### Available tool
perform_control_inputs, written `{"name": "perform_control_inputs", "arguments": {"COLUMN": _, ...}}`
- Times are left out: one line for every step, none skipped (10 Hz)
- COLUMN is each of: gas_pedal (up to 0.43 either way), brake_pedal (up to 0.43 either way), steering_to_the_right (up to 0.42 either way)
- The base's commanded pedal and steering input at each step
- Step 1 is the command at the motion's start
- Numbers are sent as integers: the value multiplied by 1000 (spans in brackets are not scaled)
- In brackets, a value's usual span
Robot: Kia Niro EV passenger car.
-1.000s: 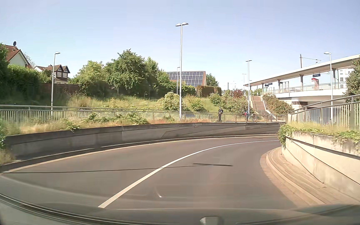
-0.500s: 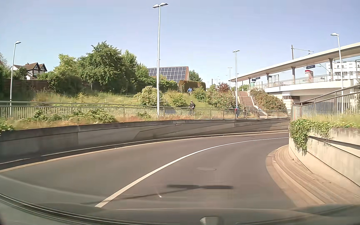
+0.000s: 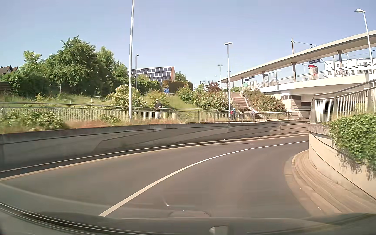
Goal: Follow the waypoints while adhering to traffic rules and regulations
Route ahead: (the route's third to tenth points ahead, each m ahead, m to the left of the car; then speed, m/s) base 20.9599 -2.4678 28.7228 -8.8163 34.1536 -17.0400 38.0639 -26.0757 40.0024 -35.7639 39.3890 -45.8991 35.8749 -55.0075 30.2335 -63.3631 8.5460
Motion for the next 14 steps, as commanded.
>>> {"name": "perform_control_inputs", "arguments": {"gas_pedal": 0, "brake_pedal": 30, "steering_to_the_right": 103}}
{"name": "perform_control_inputs", "arguments": {"gas_pedal": 0, "brake_pedal": 30, "steering_to_the_right": 106}}
{"name": "perform_control_inputs", "arguments": {"gas_pedal": 0, "brake_pedal": 30, "steering_to_the_right": 110}}
{"name": "perform_control_inputs", "arguments": {"gas_pedal": 0, "brake_pedal": 30, "steering_to_the_right": 114}}
{"name": "perform_control_inputs", "arguments": {"gas_pedal": 0, "brake_pedal": 30, "steering_to_the_right": 117}}
{"name": "perform_control_inputs", "arguments": {"gas_pedal": 0, "brake_pedal": 30, "steering_to_the_right": 122}}
{"name": "perform_control_inputs", "arguments": {"gas_pedal": 0, "brake_pedal": 30, "steering_to_the_right": 126}}
{"name": "perform_control_inputs", "arguments": {"gas_pedal": 0, "brake_pedal": 30, "steering_to_the_right": 126}}
{"name": "perform_control_inputs", "arguments": {"gas_pedal": 0, "brake_pedal": 30, "steering_to_the_right": 126}}
{"name": "perform_control_inputs", "arguments": {"gas_pedal": 0, "brake_pedal": 30, "steering_to_the_right": 126}}
{"name": "perform_control_inputs", "arguments": {"gas_pedal": 0, "brake_pedal": 30, "steering_to_the_right": 127}}
{"name": "perform_control_inputs", "arguments": {"gas_pedal": 0, "brake_pedal": 30, "steering_to_the_right": 129}}
{"name": "perform_control_inputs", "arguments": {"gas_pedal": 0, "brake_pedal": 30, "steering_to_the_right": 131}}
{"name": "perform_control_inputs", "arguments": {"gas_pedal": 0, "brake_pedal": 30, "steering_to_the_right": 133}}
